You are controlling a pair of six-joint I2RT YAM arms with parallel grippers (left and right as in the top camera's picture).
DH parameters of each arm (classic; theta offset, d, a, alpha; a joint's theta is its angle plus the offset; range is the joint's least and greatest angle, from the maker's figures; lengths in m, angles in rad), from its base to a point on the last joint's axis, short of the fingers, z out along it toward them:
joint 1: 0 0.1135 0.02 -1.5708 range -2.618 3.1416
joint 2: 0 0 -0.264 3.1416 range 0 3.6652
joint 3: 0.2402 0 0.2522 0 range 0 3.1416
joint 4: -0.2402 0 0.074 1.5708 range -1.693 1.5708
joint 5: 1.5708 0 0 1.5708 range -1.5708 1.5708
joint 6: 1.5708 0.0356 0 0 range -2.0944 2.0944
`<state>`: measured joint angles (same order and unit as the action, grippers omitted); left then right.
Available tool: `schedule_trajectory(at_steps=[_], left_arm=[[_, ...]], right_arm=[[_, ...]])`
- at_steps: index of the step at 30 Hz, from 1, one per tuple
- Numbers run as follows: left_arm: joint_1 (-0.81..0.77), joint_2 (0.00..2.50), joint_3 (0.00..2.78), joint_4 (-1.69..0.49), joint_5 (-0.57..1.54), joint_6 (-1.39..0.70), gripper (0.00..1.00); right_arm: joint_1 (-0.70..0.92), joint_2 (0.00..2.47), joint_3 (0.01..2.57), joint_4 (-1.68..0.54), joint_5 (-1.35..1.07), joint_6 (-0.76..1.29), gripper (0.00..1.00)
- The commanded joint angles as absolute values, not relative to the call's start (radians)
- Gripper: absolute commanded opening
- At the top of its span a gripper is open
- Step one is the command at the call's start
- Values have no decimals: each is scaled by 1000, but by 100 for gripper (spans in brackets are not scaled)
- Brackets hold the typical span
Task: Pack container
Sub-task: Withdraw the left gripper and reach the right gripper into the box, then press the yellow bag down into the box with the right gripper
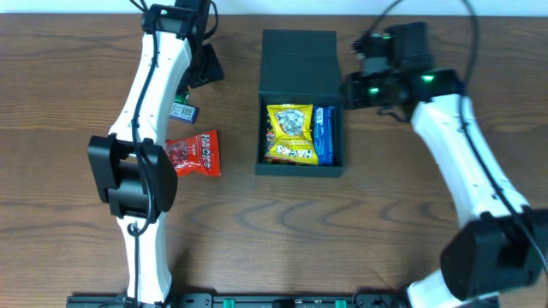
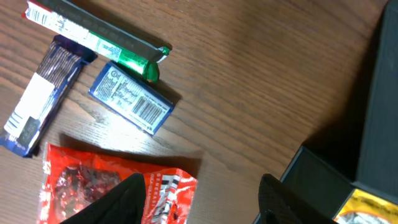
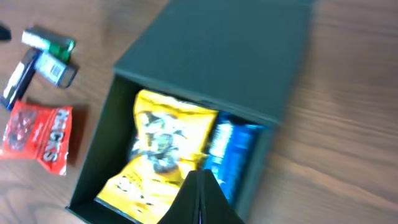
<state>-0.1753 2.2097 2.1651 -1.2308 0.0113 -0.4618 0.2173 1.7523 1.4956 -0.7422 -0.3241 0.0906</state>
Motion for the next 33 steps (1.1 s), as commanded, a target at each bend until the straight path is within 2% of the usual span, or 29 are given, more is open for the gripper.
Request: schedule_trajectory(at_steps=[1, 4, 6, 7, 8, 9, 20, 33], left_arm=[[-178, 2197, 2188, -1235, 45, -366, 60], [-178, 2198, 2160, -1220, 73, -334, 58], [-178, 2198, 2123, -1202, 153, -297, 46], [-178, 2198, 2105, -1193, 188, -288, 34], [-179, 2198, 2087, -1185, 215, -287, 16], [-184, 2198, 2062, -1174, 233, -287, 6], [-277, 2199, 1850, -1058, 410, -295, 6], [-349, 2199, 1848, -1045, 412, -315, 6]], right_arm=[[271, 1842, 1485, -737, -318, 108, 1], [305, 1909, 1485, -736, -319, 136, 1], [327, 1948, 1485, -738, -323, 142, 1], [336, 1959, 1485, -740, -324, 142, 2], [343, 1969, 1485, -741, -323, 142, 1], [348, 1978, 1485, -740, -323, 142, 1], [366, 2015, 1485, -765, -246, 187, 2], [451, 2082, 1485, -770, -300, 190, 2]])
